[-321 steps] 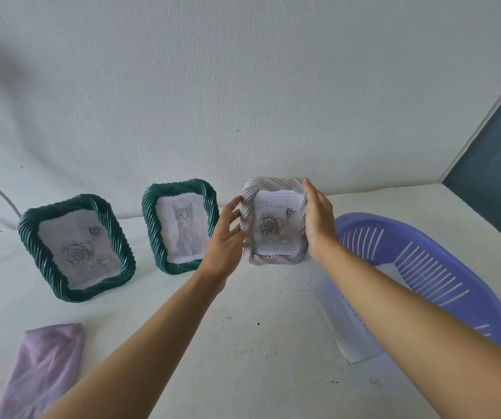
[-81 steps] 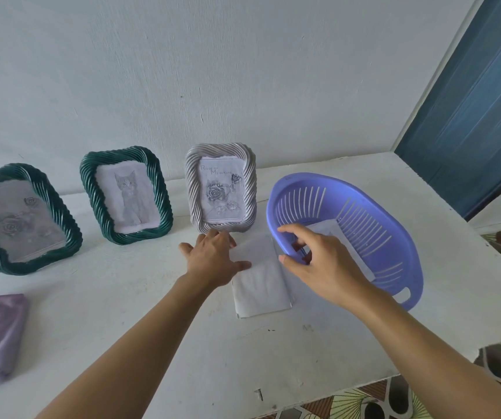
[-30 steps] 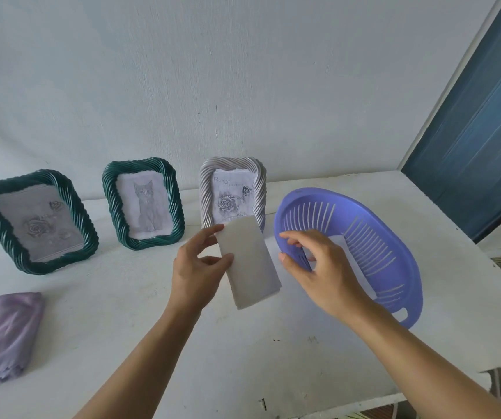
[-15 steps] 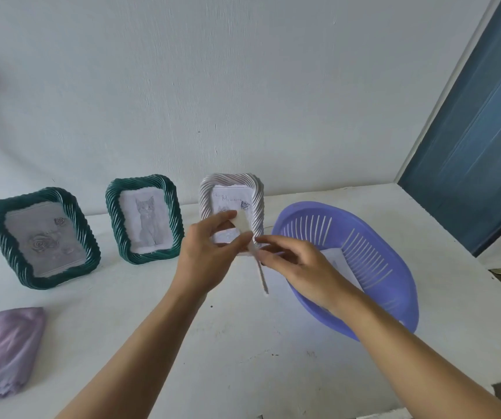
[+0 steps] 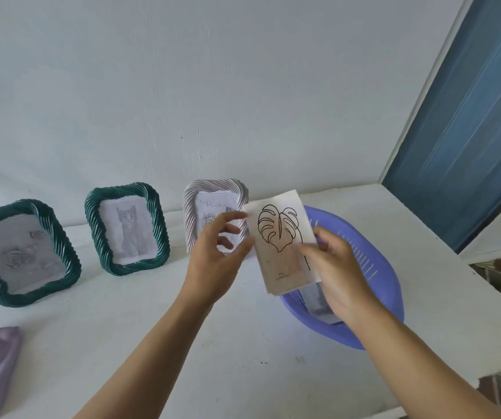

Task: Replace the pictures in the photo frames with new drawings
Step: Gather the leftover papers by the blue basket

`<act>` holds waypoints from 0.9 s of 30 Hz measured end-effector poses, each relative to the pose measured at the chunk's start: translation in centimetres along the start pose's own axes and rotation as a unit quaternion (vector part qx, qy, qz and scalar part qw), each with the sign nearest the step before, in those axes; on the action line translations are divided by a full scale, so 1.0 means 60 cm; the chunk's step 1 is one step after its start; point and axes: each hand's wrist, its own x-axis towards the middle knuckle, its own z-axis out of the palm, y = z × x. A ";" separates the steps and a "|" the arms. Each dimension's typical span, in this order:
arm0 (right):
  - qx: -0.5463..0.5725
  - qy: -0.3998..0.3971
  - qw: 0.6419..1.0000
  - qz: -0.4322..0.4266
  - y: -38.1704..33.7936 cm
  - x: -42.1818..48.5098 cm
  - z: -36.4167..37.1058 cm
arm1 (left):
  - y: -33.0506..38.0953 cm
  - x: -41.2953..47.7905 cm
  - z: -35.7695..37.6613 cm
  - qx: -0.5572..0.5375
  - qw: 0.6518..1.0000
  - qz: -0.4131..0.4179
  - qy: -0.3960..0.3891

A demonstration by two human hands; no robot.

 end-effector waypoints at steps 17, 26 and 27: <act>-0.199 0.038 0.978 0.056 0.033 0.063 -0.129 | -0.016 0.053 0.130 0.184 0.979 0.060 -0.068; -0.390 -0.049 0.915 0.086 0.054 0.087 -0.133 | -0.017 0.067 0.158 0.449 0.863 0.063 -0.222; -0.406 -0.057 0.908 0.083 0.055 0.088 -0.131 | -0.017 0.068 0.161 0.471 0.849 0.062 -0.233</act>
